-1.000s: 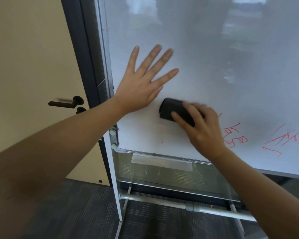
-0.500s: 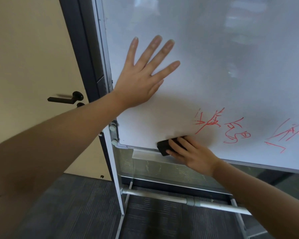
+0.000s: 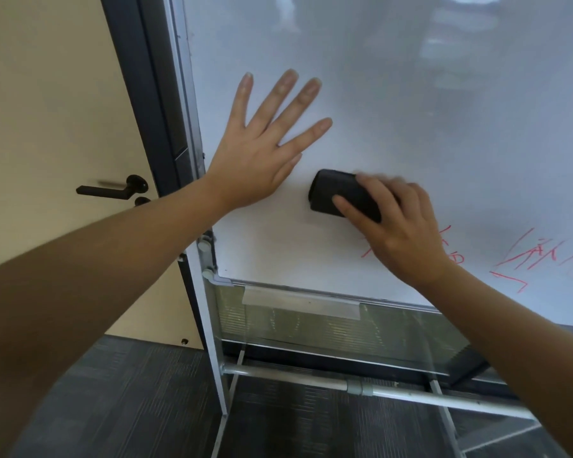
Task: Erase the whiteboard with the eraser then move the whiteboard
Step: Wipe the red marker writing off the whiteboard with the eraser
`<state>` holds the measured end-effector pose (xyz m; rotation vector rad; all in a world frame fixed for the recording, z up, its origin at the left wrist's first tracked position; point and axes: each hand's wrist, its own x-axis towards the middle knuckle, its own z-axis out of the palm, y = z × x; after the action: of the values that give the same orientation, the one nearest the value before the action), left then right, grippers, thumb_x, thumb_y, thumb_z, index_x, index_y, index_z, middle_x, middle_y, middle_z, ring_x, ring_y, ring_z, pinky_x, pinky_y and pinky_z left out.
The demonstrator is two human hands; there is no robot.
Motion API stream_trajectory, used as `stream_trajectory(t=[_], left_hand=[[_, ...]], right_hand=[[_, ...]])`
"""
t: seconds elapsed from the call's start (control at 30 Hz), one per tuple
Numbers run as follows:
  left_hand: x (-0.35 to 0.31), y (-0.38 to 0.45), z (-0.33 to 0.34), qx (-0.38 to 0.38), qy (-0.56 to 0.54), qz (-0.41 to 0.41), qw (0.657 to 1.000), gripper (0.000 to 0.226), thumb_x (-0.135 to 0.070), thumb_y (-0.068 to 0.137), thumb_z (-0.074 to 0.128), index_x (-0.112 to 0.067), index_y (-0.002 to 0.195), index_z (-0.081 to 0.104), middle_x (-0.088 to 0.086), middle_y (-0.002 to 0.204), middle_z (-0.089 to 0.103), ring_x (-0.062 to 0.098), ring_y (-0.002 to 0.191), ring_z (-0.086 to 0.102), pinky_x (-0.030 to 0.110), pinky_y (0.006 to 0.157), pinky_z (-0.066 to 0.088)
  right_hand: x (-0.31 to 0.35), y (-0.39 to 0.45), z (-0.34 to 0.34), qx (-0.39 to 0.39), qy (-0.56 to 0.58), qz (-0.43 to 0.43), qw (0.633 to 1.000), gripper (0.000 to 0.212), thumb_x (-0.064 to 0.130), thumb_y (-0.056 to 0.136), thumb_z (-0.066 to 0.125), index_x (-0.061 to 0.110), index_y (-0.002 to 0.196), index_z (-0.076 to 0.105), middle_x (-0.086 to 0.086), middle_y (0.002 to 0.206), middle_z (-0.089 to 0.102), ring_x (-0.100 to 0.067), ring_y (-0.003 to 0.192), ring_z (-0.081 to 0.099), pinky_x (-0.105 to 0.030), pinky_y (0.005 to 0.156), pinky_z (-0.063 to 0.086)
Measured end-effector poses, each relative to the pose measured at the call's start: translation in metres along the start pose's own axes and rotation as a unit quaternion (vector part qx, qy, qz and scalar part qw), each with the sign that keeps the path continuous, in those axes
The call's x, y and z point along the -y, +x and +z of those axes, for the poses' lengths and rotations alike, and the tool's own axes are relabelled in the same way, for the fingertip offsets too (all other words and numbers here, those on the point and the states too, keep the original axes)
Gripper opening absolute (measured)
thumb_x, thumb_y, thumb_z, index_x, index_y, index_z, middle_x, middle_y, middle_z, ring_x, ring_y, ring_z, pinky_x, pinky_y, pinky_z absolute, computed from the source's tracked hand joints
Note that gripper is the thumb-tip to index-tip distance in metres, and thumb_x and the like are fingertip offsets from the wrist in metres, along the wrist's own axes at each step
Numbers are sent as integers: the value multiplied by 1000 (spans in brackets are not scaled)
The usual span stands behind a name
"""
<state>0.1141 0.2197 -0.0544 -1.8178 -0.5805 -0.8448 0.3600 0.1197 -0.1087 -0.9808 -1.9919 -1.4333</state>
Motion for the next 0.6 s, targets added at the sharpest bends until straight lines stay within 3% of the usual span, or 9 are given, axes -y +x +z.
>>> stream_trajectory(t=[0.13, 0.27, 0.6], left_hand=[[-2, 1, 0, 9, -8, -1, 1000, 51, -25, 101, 44, -19, 150, 30, 23, 150, 38, 45, 137, 37, 69, 107, 21], [-2, 1, -1, 23, -7, 6, 1000, 53, -29, 102, 44, -18, 151, 28, 24, 151, 36, 45, 137, 35, 69, 107, 19], [-3, 2, -2, 39, -9, 4, 999, 59, -30, 100, 46, -19, 153, 22, 24, 152, 33, 45, 138, 27, 70, 107, 17]], right_hand=[[-9, -2, -2, -40, -22, 65, 997, 45, 1, 86, 65, 18, 128, 62, -20, 125, 54, -35, 102, 52, -45, 81, 43], [-4, -10, 1, -53, -23, 103, 993, 52, -1, 85, 65, 21, 131, 53, -19, 127, 51, -35, 100, 53, -44, 81, 44], [-6, -76, -2, 55, 21, -46, 997, 41, 1, 97, 49, 18, 134, 50, -21, 134, 45, -38, 109, 48, -50, 98, 37]])
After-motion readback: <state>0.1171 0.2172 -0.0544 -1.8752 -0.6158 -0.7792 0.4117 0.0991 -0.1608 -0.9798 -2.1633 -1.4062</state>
